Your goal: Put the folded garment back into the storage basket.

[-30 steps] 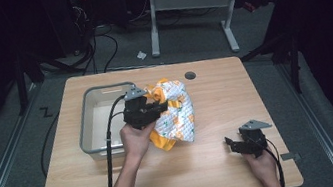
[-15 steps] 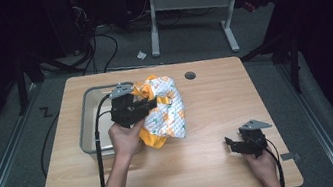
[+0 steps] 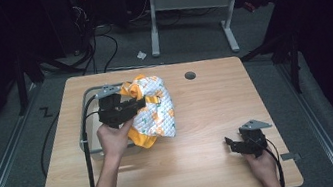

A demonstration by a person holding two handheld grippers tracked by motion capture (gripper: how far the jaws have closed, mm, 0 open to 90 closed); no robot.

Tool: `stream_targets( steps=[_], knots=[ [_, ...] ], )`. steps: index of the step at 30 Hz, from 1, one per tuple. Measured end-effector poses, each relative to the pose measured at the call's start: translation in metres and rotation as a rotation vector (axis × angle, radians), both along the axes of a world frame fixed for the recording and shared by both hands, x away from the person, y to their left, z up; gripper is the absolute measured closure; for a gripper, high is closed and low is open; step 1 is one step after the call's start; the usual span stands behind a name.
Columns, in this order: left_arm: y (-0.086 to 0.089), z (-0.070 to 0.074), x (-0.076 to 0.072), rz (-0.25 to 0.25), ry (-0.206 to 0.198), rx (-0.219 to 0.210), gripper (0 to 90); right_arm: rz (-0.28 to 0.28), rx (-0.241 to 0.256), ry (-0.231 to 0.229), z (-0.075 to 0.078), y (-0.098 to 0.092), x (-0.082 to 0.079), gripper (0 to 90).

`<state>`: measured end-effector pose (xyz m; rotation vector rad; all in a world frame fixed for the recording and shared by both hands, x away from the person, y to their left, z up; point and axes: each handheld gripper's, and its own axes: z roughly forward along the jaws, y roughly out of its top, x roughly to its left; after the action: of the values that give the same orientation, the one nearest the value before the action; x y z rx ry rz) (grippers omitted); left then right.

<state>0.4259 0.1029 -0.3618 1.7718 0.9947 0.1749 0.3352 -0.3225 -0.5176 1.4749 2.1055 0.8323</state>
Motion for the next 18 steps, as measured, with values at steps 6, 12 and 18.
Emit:
stream_targets(
  steps=[6, 12, 18],
  knots=[
    [0.012, 0.004, -0.001, 0.022, 0.002, 0.015, 75.8, 0.0, 0.0, 0.0, 0.0, 0.0, 0.0, 29.2],
    [0.022, 0.004, -0.001, 0.039, 0.002, 0.012, 75.8, 0.001, 0.0, 0.001, 0.0, 0.0, 0.0, 29.2],
    [0.031, 0.003, 0.0, 0.049, 0.011, 0.016, 75.8, 0.0, 0.0, 0.0, 0.0, 0.0, 0.0, 29.2]
  ],
)
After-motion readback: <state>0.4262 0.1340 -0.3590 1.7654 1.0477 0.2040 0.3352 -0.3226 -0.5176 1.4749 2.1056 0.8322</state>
